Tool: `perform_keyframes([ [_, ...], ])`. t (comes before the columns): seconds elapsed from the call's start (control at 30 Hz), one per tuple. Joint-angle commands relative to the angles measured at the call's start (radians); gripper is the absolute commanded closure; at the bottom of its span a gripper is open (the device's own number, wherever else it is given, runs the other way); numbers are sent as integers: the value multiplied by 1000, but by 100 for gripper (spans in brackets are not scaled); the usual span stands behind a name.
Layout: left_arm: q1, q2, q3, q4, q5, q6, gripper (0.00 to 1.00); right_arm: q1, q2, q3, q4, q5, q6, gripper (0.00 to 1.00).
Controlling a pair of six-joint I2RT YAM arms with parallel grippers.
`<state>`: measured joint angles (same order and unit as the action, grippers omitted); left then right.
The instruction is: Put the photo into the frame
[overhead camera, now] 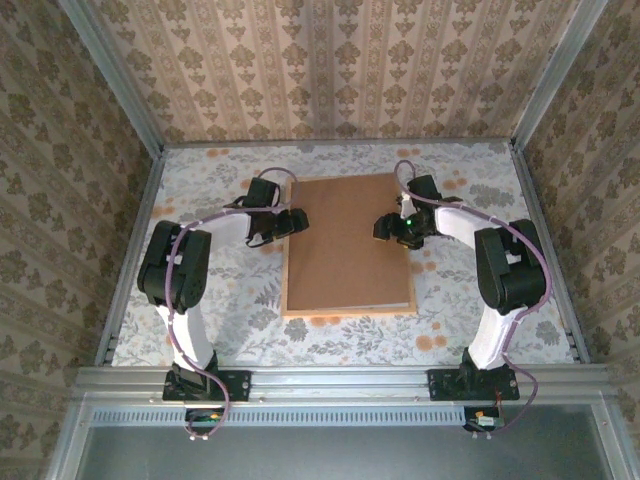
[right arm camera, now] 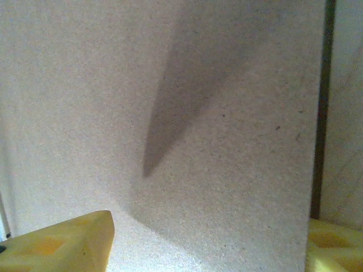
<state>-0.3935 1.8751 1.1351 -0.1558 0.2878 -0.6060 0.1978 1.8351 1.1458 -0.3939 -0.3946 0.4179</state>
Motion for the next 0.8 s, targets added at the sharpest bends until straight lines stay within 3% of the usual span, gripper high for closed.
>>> perform_keyframes([
  [0.0, -5, -3, 33, -23, -22, 21, 21, 8, -8, 43, -98, 74, -32, 29],
  [0.57, 13, -60, 10, -68, -59, 63, 21, -20, -77, 115, -245, 190, -128, 24],
  [0.77, 13, -46, 42, -86, -59, 75, 26, -38, -54, 105, -122, 182, -84, 27],
])
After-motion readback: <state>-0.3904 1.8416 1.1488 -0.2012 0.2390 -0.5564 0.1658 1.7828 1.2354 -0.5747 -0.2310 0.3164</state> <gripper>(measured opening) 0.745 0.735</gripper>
